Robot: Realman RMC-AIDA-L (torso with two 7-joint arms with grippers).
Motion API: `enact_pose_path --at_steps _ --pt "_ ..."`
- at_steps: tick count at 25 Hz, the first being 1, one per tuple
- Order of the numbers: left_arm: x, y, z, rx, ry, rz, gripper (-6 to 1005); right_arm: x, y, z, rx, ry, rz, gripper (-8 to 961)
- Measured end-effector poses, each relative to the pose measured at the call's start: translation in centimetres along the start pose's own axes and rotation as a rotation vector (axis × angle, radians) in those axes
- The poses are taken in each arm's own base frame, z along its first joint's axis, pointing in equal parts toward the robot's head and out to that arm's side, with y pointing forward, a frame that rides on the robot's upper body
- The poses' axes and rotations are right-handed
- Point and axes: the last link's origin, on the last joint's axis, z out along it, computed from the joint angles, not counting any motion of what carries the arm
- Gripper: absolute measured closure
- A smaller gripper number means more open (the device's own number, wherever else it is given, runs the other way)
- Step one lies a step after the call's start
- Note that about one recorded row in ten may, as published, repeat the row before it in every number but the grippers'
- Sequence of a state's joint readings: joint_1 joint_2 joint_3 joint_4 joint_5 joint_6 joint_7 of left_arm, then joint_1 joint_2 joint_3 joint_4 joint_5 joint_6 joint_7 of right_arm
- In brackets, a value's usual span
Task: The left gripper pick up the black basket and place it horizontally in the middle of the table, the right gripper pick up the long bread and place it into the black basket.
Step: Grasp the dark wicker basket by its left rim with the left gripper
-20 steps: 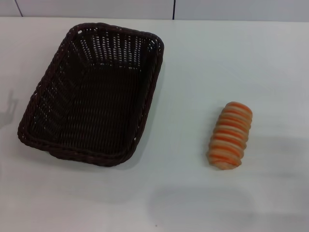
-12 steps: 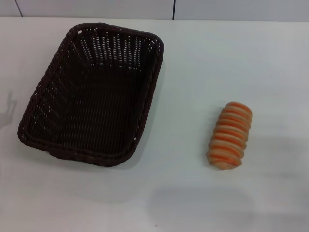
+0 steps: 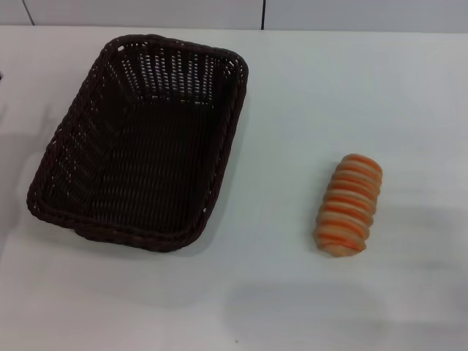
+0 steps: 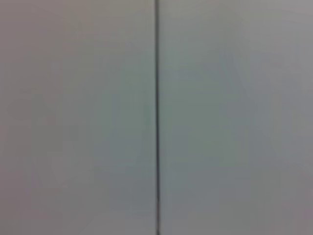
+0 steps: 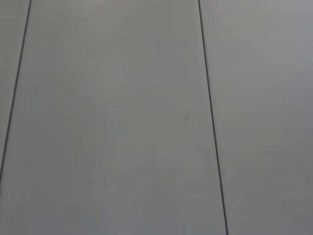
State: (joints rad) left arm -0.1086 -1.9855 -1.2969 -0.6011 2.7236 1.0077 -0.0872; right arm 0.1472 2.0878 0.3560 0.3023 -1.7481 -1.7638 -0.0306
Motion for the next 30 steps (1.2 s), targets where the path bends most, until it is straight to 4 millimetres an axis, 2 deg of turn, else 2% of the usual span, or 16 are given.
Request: enact_pose_path --at_steps 4,9,13,16,19,21,23,26,27,30 --pt "1.8 0.6 2.4 -0.083 -0.113 0.051 228 0.0 0.1 0.1 -0.003 -0.001 0.005 142" --pt "5.9 1.4 4.1 -0.122 -0.215 0.109 229 0.2 0.6 0.5 -0.022 0.003 0.013 142" --pt "8.9 2.6 4.9 -0.133 -0.413 0.156 232 0.2 0.6 0.6 -0.024 0.002 0.015 142" --pt "10.3 3.7 4.9 -0.135 -0.521 0.196 237 0.2 0.7 0.6 -0.025 0.001 0.015 142" --pt "12.2 5.8 4.7 -0.156 -0.657 0.231 243 0.2 0.7 0.6 -0.026 0.002 0.015 142" --pt "12.2 5.8 4.7 -0.156 -0.657 0.231 246 0.2 0.7 0.6 -0.026 0.002 0.015 143" --pt "12.7 7.5 4.5 -0.23 -0.726 0.244 249 0.2 0.6 0.4 -0.028 0.005 0.014 143" --pt "12.7 8.5 4.4 -0.278 -0.748 0.24 254 0.2 0.5 0.2 -0.029 0.007 0.01 143" --pt "12.1 9.2 4.5 -0.308 -0.773 0.246 256 0.2 0.5 0.1 -0.03 0.008 0.008 143" --pt "11.7 9.5 4.5 -0.318 -0.787 0.246 261 0.1 0.4 0.0 -0.03 0.01 0.007 143"
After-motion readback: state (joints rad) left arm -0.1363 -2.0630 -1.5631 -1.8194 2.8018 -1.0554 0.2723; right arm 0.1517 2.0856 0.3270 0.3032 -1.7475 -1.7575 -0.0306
